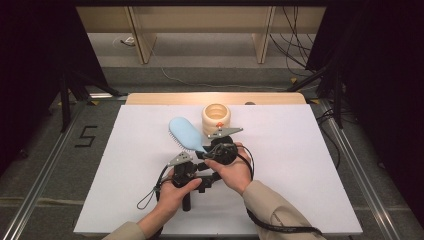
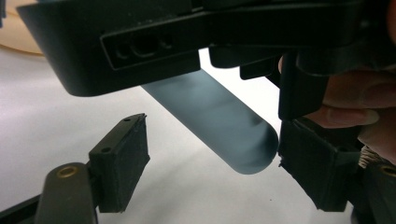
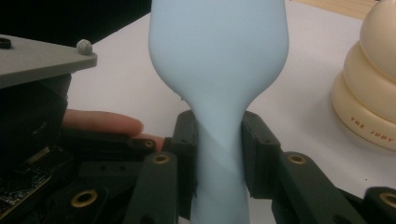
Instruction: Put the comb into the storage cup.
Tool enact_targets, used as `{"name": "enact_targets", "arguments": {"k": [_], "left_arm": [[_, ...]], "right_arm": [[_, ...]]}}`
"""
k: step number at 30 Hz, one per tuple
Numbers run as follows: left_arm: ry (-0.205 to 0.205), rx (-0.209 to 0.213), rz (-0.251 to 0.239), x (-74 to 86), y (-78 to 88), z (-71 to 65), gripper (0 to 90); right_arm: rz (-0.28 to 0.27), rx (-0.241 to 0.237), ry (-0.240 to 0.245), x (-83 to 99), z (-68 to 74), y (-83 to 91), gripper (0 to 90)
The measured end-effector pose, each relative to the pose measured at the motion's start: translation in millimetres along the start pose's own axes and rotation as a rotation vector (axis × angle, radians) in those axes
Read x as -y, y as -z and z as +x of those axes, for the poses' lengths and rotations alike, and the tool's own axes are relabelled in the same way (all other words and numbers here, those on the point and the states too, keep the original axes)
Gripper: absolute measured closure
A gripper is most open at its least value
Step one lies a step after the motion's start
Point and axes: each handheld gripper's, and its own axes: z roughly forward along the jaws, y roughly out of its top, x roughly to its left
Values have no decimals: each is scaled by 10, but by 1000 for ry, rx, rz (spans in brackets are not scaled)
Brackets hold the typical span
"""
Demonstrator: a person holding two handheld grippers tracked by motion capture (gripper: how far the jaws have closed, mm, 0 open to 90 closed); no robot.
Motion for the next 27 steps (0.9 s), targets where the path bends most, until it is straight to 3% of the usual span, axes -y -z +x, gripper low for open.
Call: {"name": "enact_targets", "arguments": {"k": [27], "left_arm": [[11, 1, -3, 11, -38, -7, 300]], "right_arm": [[-11, 2, 9, 3, 15, -5, 701]]}}
